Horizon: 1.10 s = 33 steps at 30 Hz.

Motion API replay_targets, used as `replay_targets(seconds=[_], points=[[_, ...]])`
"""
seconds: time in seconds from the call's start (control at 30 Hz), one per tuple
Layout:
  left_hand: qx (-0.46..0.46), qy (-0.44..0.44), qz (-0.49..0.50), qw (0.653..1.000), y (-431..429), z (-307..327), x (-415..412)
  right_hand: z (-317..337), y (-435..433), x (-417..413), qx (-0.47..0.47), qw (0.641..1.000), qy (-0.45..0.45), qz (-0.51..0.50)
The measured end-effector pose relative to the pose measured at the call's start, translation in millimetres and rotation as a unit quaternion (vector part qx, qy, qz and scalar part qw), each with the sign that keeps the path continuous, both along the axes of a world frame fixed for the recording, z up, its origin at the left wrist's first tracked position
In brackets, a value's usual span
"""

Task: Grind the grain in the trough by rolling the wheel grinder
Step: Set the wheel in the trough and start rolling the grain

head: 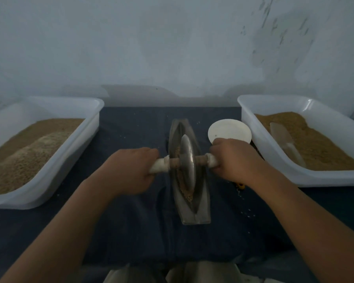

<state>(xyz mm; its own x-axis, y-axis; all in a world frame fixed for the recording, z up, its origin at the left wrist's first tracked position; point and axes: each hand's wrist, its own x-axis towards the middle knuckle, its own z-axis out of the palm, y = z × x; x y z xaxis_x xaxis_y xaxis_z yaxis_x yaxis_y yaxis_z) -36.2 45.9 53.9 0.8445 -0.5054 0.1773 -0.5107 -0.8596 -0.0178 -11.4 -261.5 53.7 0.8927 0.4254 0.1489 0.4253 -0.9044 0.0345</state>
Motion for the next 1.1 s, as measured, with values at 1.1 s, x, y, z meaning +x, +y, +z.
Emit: replay_targets(seconds=[1.1], points=[[0.035,0.098,0.152,0.983,-38,9,76,-6,18,54,-0.024,0.994,0.004,-0.107]])
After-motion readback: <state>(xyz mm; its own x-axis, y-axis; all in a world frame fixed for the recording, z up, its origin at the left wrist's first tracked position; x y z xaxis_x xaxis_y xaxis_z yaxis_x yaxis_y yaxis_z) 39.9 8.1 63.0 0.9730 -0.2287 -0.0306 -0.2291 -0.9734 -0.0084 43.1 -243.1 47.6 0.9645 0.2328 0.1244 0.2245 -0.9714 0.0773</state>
